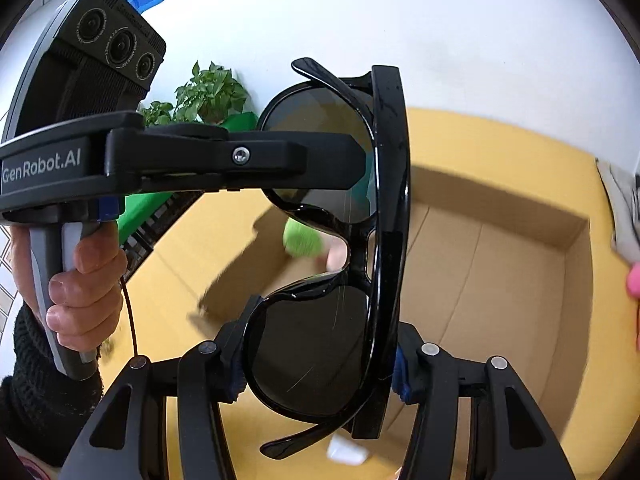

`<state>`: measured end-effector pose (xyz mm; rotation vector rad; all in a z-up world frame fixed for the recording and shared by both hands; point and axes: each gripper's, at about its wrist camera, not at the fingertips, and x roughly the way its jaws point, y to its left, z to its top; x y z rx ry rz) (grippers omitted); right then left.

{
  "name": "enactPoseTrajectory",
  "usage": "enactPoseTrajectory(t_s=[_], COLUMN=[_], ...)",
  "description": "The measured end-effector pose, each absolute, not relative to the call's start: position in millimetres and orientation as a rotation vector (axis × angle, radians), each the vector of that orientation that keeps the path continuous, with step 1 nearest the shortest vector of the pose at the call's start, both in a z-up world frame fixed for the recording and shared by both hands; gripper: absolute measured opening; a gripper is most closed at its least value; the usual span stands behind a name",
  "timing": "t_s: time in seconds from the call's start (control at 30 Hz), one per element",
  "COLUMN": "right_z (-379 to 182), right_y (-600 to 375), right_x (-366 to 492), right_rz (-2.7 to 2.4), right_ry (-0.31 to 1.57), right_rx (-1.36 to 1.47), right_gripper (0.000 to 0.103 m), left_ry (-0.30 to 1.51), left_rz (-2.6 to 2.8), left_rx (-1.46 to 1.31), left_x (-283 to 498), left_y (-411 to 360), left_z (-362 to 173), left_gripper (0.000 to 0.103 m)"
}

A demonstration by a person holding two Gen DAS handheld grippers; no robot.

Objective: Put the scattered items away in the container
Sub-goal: 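Lift the sunglasses with the right tool and carry them into the box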

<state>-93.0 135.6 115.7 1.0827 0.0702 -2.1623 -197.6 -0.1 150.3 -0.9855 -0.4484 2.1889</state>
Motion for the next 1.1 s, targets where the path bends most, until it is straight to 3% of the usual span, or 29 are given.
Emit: enactPoseTrajectory(t_s=[0.3, 1.1], right_z=[117.1, -33.7], right_y=[127.2, 115.0], right_x=[-229.7, -287.0], right_rz=[-2.126, -2.03], right_ry=[0.115, -0.104], right_rx=[1.269, 1.508], right_gripper=[0.059, 0.059], left_ry=[-0.485, -0.407], left_rz=[2.168, 2.168], left_rx=[-1.067, -1.481], left_x=[-316.3, -373.8], left_y=[-6.0, 14.2], left_z=[140.6, 12.2], left_gripper=[0.004, 0.009])
